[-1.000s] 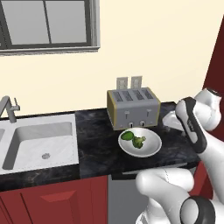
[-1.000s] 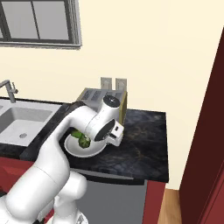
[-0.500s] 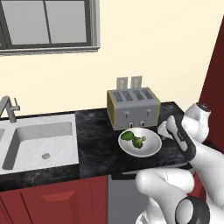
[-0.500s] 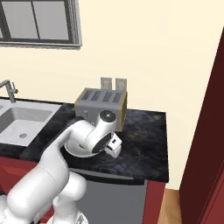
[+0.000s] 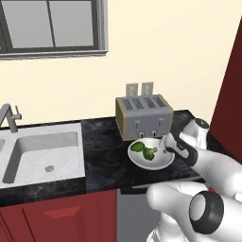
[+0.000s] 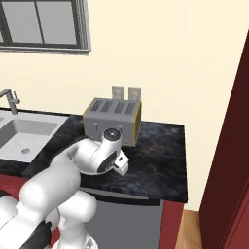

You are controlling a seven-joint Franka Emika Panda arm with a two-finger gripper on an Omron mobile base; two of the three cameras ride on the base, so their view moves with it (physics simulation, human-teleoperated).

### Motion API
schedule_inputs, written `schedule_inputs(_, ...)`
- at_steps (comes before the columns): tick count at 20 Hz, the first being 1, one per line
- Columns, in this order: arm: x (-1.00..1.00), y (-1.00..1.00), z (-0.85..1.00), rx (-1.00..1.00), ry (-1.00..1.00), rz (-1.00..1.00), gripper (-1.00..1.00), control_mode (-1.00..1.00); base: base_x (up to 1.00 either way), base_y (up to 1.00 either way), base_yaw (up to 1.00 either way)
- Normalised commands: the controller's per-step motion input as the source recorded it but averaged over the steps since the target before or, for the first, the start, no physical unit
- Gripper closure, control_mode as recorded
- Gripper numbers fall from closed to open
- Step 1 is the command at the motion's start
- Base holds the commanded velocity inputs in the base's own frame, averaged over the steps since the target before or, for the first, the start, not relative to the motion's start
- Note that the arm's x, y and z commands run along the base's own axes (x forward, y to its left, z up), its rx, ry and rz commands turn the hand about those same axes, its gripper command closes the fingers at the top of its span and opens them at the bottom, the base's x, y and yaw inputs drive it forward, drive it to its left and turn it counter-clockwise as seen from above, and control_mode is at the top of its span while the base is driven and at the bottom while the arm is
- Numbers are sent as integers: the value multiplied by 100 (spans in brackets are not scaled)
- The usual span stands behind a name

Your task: Dump the broccoli and avocado from the bowl so the bowl can be washed. Place the bowl in the sink after clearing the leftovers.

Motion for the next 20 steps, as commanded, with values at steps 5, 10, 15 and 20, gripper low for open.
schedule_inputs(5,3,0,-42,0,9,0,-100,-100,0,0,0)
schedule_inputs(10,16,0,-11,0,1,0,-100,-100,0,0,0)
schedule_inputs(15,19,5,-5,0,0,0,100,-100,0,0,0)
schedule_inputs(20,0,0,0,1,0,0,100,-100,0,0,0)
